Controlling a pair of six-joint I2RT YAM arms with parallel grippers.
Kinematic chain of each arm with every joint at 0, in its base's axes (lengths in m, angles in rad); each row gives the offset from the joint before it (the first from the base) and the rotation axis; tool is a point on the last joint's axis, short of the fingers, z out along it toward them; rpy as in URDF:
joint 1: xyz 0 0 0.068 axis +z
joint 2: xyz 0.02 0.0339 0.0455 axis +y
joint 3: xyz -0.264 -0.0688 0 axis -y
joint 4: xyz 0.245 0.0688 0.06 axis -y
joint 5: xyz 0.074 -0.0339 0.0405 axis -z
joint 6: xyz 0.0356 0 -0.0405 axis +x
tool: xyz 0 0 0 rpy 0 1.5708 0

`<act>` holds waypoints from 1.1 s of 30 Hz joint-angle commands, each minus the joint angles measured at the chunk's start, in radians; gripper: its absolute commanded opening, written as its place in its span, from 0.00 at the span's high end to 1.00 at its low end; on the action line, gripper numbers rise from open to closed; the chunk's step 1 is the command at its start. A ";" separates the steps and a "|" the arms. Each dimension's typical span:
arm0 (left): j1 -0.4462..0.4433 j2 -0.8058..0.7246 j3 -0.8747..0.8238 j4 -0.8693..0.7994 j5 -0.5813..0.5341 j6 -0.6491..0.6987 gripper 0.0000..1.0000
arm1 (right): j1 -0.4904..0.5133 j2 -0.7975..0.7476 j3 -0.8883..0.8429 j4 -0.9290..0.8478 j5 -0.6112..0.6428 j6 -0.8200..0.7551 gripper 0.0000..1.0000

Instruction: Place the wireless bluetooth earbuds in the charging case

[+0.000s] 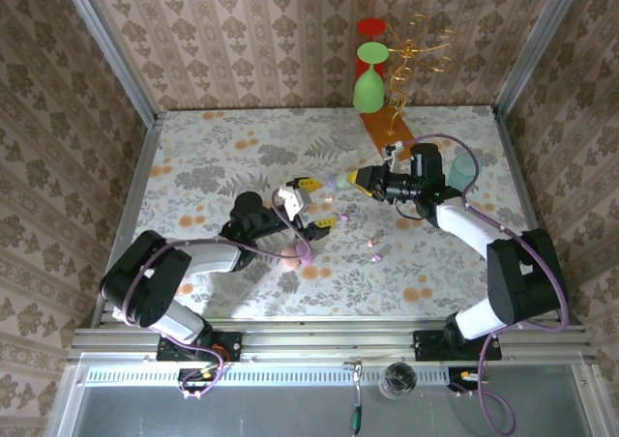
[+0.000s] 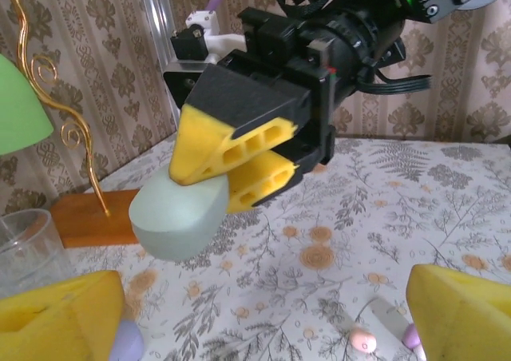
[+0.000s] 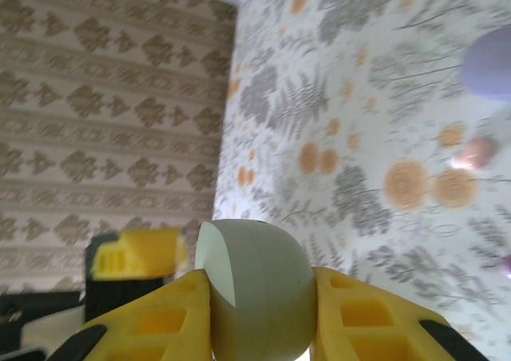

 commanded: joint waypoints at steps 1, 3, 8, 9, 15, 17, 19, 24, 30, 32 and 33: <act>-0.004 -0.055 -0.031 -0.088 -0.046 0.042 0.05 | -0.033 0.044 -0.015 -0.046 0.124 -0.048 0.92; -0.004 -0.087 -0.047 -0.131 -0.077 0.053 0.03 | -0.054 0.073 -0.017 -0.068 0.195 -0.065 0.92; -0.011 -0.163 -0.074 -0.232 -0.127 0.084 0.01 | -0.077 0.169 0.037 -0.143 0.349 -0.146 0.92; -0.011 -0.174 -0.077 -0.245 -0.132 0.088 0.01 | -0.079 0.193 0.047 -0.144 0.359 -0.156 0.92; -0.012 -0.200 -0.092 -0.269 -0.157 0.092 0.00 | -0.082 0.308 0.090 -0.133 0.378 -0.129 0.88; -0.012 -0.201 -0.090 -0.272 -0.171 0.087 0.00 | -0.081 0.320 0.096 -0.145 0.396 -0.127 0.87; -0.015 -0.206 -0.086 -0.283 -0.195 0.079 0.00 | -0.081 0.314 0.093 -0.155 0.422 -0.135 0.82; -0.050 -0.233 -0.068 -0.355 -0.312 0.074 0.00 | -0.081 0.233 0.085 -0.225 0.499 -0.193 0.55; -0.092 -0.266 -0.035 -0.487 -0.492 0.034 0.00 | -0.070 0.085 0.058 -0.331 0.566 -0.295 0.40; -0.094 -0.278 -0.036 -0.515 -0.575 -0.020 0.00 | -0.056 0.049 0.052 -0.359 0.559 -0.334 0.38; -0.095 -0.284 -0.035 -0.536 -0.623 -0.049 0.00 | -0.044 0.032 0.052 -0.373 0.553 -0.359 0.37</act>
